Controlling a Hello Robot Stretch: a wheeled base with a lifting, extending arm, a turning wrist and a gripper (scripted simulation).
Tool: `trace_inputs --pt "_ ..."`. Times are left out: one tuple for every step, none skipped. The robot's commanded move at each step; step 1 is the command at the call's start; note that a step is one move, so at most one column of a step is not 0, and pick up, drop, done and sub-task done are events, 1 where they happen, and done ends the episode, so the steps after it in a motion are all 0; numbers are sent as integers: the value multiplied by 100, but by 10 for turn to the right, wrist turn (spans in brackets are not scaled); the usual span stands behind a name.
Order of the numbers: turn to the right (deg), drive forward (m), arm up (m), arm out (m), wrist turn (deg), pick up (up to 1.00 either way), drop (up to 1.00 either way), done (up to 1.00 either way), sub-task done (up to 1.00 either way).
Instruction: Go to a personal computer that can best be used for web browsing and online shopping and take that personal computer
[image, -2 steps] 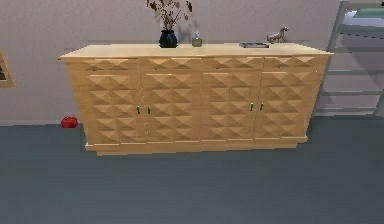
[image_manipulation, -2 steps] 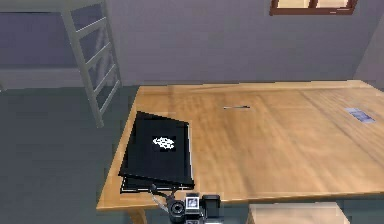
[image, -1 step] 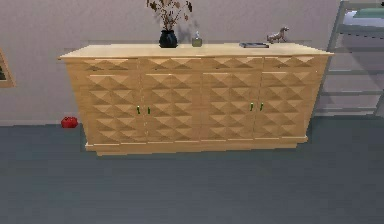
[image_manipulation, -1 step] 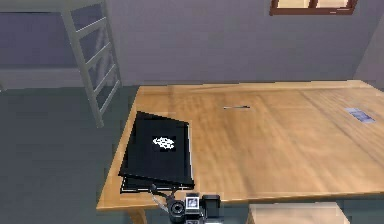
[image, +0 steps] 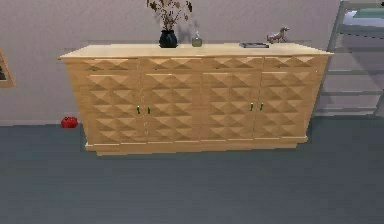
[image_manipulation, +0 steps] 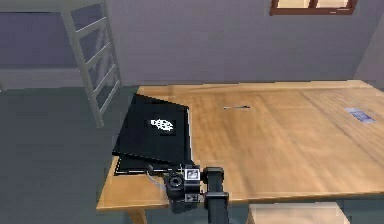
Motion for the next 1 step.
trace_inputs --pt "0 0 0 0 0 0 0 100 0"
